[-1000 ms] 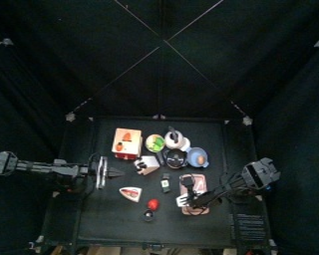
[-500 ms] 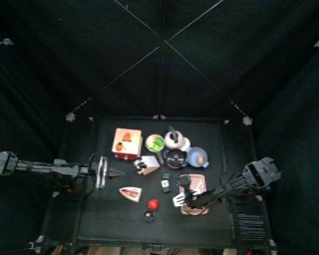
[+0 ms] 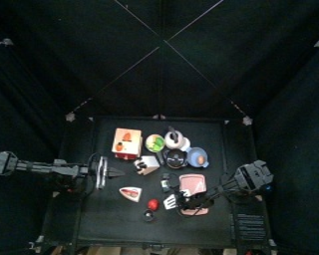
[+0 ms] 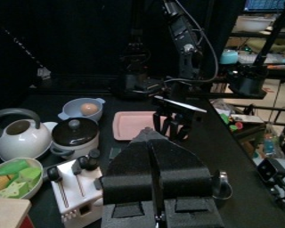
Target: Place green sushi piece left of plate
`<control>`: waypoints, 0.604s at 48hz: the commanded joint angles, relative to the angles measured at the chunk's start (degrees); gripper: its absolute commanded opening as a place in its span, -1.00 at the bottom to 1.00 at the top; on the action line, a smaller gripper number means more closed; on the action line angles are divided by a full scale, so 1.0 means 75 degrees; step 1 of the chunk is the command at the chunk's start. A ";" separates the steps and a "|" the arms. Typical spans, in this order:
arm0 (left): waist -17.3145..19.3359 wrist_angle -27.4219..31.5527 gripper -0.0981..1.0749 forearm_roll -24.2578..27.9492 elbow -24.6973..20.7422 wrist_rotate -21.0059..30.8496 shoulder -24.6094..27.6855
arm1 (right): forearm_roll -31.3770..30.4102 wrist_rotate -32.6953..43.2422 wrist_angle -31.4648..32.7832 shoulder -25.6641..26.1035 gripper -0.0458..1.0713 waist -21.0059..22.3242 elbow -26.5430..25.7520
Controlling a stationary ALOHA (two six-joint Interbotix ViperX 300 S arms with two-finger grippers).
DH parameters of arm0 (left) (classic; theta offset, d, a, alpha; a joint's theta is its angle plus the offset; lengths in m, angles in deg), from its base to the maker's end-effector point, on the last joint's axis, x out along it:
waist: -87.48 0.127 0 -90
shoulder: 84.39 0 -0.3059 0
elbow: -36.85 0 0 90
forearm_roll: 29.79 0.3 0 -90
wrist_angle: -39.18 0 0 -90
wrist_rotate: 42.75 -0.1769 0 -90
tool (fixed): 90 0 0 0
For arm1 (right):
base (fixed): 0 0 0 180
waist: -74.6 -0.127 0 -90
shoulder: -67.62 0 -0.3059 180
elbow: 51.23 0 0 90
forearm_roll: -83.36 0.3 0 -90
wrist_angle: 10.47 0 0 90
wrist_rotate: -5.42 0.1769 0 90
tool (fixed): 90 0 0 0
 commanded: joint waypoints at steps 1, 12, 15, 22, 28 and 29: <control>0.0012 -0.0035 -0.83 -0.0012 -0.0094 -0.0012 0.0035 | 0.0012 -0.0012 -0.0012 0.0141 0.21 0.0082 -0.0129; 0.0012 0.0000 -0.83 -0.0012 -0.0094 -0.0012 0.0023 | -0.0047 -0.0012 0.0035 0.0012 0.24 0.0164 -0.0117; 0.0012 0.0012 -0.83 -0.0012 -0.0094 -0.0012 0.0035 | -0.0047 -0.0012 0.0035 -0.0012 0.27 0.0187 -0.0117; 0.0012 0.0000 -0.83 -0.0012 -0.0094 -0.0012 0.0035 | -0.0035 -0.0012 0.0035 -0.0082 0.40 0.0199 -0.0176; 0.0012 0.0012 -0.83 -0.0012 -0.0094 -0.0012 0.0035 | 0.0000 -0.0012 0.0035 -0.0094 0.51 0.0199 -0.0176; 0.0012 0.0012 -0.83 -0.0012 -0.0094 -0.0012 0.0035 | 0.0000 -0.0012 0.0035 -0.0094 0.53 0.0199 -0.0176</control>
